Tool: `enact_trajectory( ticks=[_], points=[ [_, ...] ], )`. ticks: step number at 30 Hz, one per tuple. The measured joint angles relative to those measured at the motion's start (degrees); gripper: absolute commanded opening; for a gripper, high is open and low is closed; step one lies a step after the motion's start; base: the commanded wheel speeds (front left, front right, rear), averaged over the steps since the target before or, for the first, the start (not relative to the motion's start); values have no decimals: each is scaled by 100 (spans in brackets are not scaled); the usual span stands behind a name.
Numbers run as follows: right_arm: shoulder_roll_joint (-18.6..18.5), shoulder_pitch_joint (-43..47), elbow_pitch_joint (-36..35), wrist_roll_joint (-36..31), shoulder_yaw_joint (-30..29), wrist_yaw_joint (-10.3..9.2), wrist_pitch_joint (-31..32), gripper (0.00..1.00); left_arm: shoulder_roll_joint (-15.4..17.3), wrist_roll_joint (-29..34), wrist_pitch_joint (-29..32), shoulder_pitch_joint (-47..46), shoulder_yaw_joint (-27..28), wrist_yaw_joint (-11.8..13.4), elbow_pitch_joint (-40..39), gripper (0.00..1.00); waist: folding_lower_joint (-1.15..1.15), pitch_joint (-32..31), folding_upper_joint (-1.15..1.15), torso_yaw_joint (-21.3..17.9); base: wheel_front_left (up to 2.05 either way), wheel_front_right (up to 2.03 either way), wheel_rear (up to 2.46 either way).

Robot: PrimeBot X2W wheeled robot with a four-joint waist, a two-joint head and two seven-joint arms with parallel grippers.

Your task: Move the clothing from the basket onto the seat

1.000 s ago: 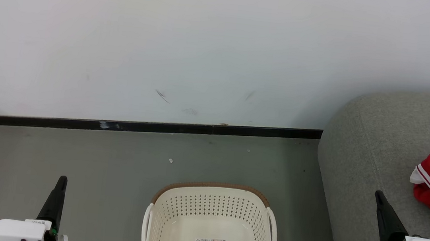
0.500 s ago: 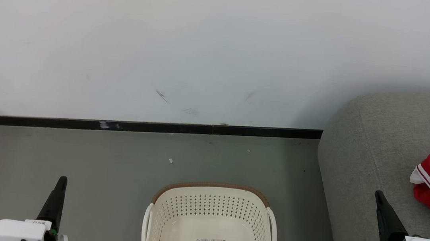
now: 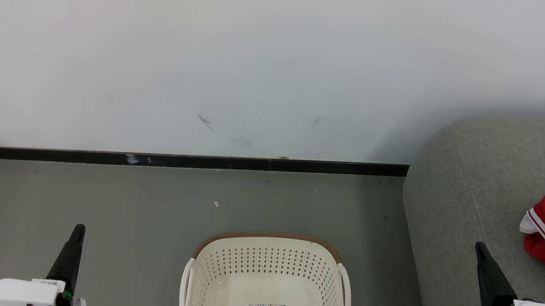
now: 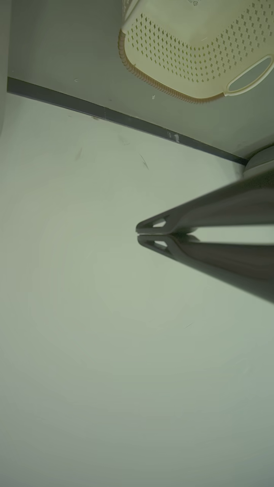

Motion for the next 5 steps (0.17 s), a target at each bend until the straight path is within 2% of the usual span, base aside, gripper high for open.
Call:
enact_trajectory(
  ticks=[5],
  points=[
    [0, 0, 0, 31, 0, 0, 0, 0, 0, 0, 0, 0, 0, 0, 1, 0, 0, 0, 0, 0, 0, 0, 0]
  ],
)
